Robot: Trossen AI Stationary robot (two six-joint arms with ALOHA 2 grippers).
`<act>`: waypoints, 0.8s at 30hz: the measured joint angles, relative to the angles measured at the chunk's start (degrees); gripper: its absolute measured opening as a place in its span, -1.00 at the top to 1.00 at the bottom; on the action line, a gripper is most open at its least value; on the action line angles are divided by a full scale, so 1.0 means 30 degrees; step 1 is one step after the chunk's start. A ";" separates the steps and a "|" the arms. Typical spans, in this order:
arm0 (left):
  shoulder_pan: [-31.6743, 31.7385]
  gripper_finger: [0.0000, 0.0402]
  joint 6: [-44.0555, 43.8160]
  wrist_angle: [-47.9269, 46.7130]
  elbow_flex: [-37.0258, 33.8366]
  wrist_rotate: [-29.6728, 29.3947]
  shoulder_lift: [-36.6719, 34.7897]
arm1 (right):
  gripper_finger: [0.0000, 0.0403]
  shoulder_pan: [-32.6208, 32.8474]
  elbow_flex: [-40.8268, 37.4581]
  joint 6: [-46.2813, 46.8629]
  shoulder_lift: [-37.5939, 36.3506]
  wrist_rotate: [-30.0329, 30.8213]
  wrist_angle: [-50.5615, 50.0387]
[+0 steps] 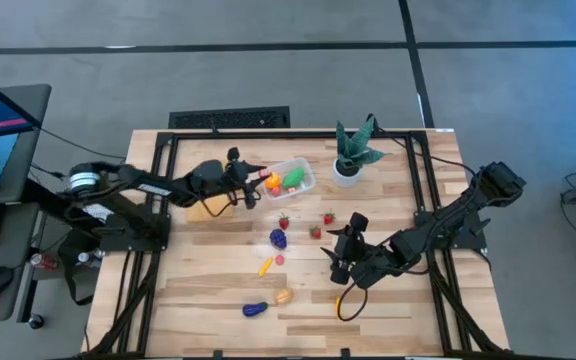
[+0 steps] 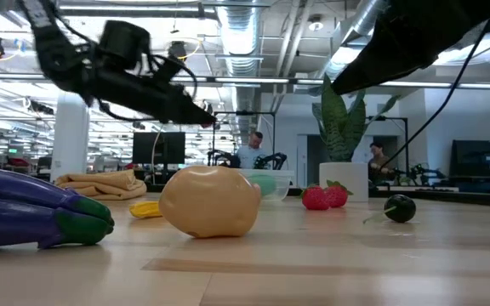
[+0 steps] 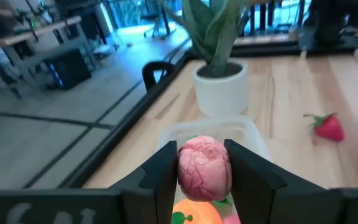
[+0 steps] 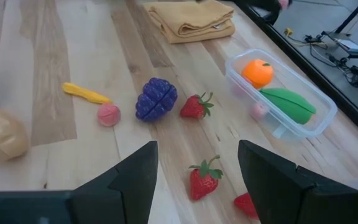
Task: Pick and placing Produce into tupperware
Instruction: Put the pink peach into the transparent bin
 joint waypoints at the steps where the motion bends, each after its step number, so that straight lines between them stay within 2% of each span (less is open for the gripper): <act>1: 0.0039 0.41 -0.0098 -0.0006 0.0353 0.0000 0.0662 | -0.07 -0.0031 0.0000 0.0000 0.0000 0.0000 -0.0005; 6: 0.0114 0.41 -0.1015 -0.0270 0.2302 0.0004 0.3545 | -0.07 -0.0128 0.0000 -0.0007 0.0000 -0.0073 -0.0007; 10: 0.0115 0.41 -0.1378 -0.2356 0.3888 0.0361 0.4840 | -0.07 -0.0062 0.0000 -0.0061 0.0000 -0.0134 -0.0044; 17: 0.0417 0.41 -0.1625 -1.0372 0.7072 0.1245 0.4836 | -0.07 -0.0091 0.0000 -0.0047 0.0000 -0.0418 -0.0345; 20: 0.0500 0.40 -0.1661 -1.1646 0.7869 0.1866 0.4810 | -0.07 -0.0120 0.0000 -0.0051 0.0000 -0.0423 -0.0342; 24: 0.0457 0.31 -0.1588 -1.1604 0.8032 0.1925 0.4810 | -0.07 -0.0113 0.0000 -0.0036 0.0000 -0.0423 -0.0335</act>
